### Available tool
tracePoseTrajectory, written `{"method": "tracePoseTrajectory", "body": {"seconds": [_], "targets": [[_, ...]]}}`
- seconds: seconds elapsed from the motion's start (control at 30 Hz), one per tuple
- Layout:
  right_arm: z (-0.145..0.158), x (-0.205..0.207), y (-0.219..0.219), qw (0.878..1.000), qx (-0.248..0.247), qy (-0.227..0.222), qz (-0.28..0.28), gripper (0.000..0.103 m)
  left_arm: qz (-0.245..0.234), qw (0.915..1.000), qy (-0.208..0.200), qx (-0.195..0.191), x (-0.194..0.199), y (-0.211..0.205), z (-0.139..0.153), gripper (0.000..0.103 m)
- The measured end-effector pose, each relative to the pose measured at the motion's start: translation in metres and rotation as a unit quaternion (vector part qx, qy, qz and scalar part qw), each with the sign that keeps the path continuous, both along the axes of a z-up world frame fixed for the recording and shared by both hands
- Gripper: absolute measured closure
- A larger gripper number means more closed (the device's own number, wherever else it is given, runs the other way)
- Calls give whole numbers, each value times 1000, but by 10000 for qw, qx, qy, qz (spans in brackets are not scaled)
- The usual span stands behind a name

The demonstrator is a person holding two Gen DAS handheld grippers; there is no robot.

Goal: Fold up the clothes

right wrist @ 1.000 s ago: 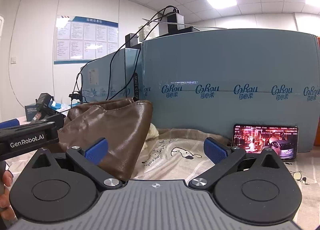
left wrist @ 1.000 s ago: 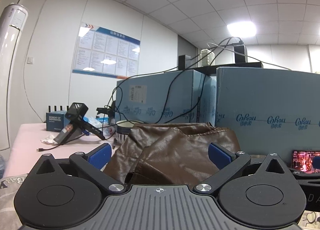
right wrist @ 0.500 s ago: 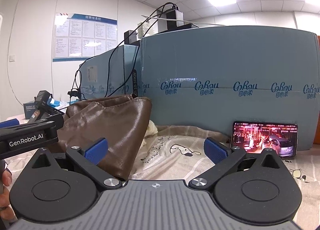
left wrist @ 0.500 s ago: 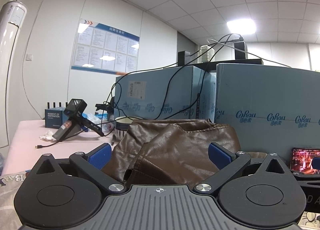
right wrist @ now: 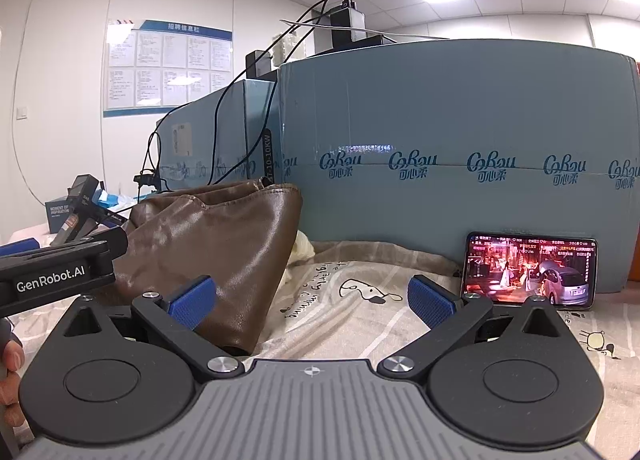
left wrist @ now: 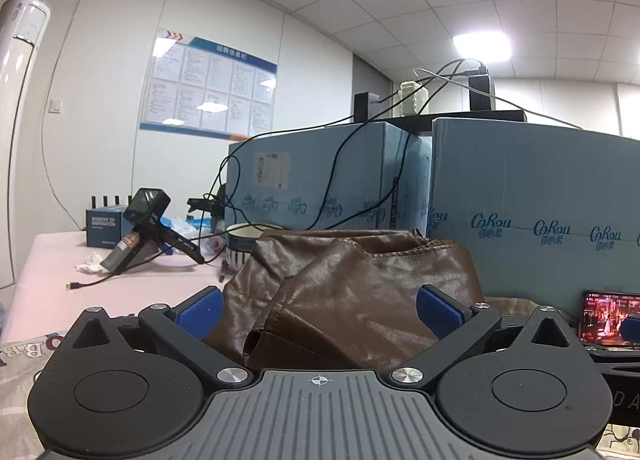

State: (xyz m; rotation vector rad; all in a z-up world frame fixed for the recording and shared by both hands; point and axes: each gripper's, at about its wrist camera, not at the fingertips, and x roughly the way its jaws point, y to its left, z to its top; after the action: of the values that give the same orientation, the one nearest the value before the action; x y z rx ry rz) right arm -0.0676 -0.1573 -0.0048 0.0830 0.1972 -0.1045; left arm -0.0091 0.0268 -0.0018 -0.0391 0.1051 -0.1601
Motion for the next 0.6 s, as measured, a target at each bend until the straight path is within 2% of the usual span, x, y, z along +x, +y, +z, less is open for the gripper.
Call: {"method": "tracePoseTrajectory", "body": {"seconds": [0.6], "targets": [[0, -1, 1, 10000, -21, 20, 20, 0, -52, 10000, 6, -25, 1, 1, 0, 0]]}}
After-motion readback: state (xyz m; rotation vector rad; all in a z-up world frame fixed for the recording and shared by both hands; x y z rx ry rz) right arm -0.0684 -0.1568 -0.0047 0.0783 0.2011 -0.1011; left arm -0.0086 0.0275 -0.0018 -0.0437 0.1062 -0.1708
